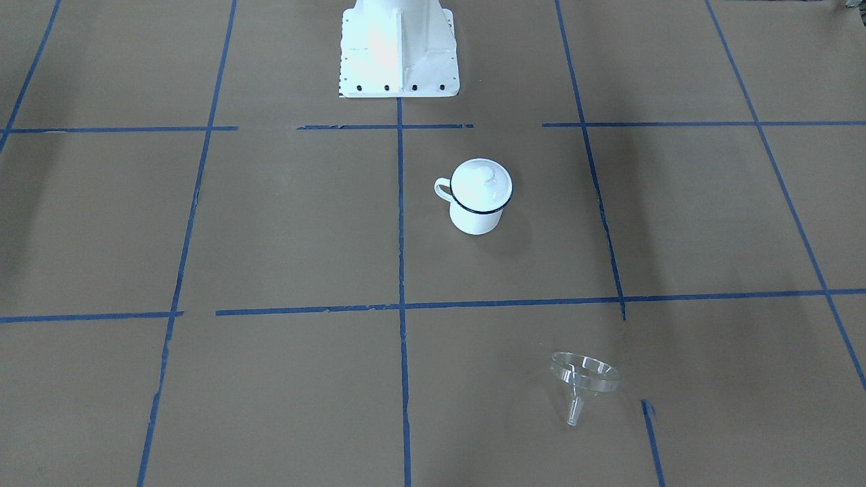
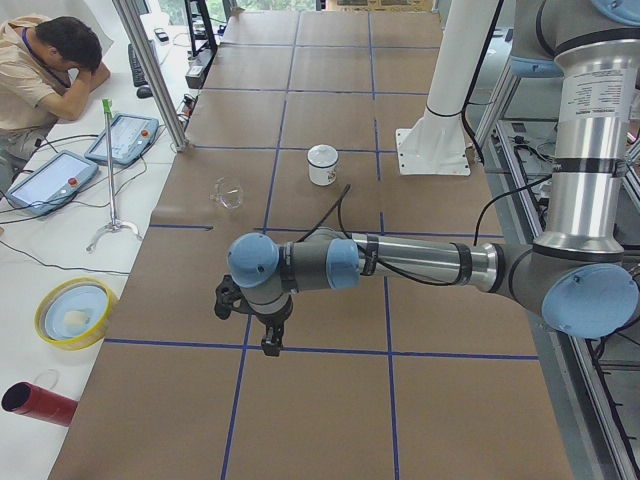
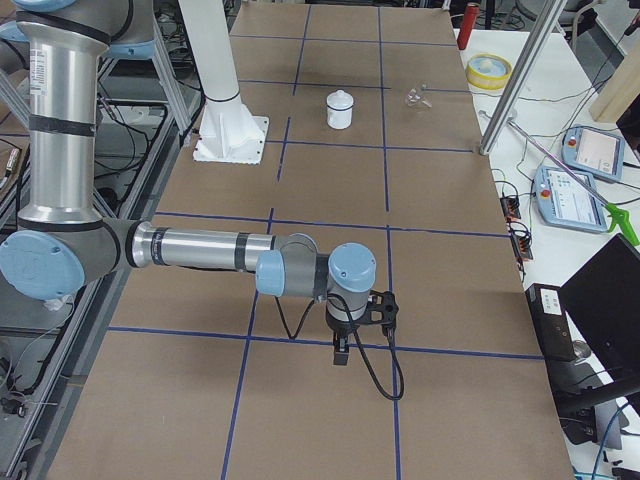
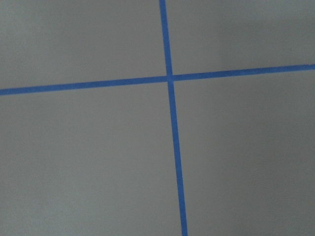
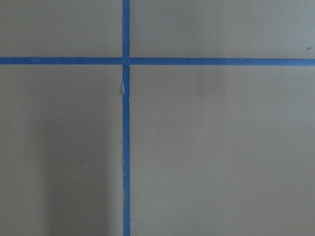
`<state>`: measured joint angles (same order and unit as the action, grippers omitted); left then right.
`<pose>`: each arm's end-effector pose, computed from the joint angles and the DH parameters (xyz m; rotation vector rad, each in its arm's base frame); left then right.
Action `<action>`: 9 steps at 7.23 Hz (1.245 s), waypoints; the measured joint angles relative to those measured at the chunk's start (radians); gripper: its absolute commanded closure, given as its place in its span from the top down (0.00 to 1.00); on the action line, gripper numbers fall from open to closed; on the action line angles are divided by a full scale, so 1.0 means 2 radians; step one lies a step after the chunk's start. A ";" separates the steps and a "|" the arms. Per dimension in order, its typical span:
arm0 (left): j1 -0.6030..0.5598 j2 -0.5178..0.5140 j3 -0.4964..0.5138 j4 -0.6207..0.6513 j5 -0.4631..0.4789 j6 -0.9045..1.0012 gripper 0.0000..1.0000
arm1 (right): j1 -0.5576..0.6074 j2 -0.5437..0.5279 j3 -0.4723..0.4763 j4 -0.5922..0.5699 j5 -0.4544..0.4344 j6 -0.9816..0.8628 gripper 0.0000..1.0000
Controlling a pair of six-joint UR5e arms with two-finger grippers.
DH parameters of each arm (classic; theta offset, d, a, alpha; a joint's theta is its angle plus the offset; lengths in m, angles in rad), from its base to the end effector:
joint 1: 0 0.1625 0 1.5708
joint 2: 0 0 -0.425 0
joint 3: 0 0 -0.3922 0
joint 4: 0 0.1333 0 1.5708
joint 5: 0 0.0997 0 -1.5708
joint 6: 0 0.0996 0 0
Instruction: Remove funnel from cup
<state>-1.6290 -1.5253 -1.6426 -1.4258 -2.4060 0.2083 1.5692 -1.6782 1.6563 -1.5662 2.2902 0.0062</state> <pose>-0.0863 -0.4596 0.6549 0.0001 0.8419 0.0916 0.0670 -0.4450 0.6703 -0.0194 -0.7193 0.0106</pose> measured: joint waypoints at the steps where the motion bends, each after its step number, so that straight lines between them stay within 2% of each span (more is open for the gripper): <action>1: 0.000 0.004 -0.001 -0.001 0.006 -0.001 1.00 | 0.000 0.000 0.000 0.000 0.000 0.000 1.00; 4: 0.000 0.003 -0.003 -0.003 0.069 -0.002 1.00 | 0.000 0.000 0.000 0.000 0.000 0.000 1.00; 9: 0.001 -0.002 -0.016 -0.006 0.082 -0.002 1.00 | 0.000 0.000 0.000 0.000 0.000 0.000 1.00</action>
<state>-1.6276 -1.5302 -1.6752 -1.4372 -2.2415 0.2040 1.5693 -1.6782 1.6567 -1.5662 2.2902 0.0062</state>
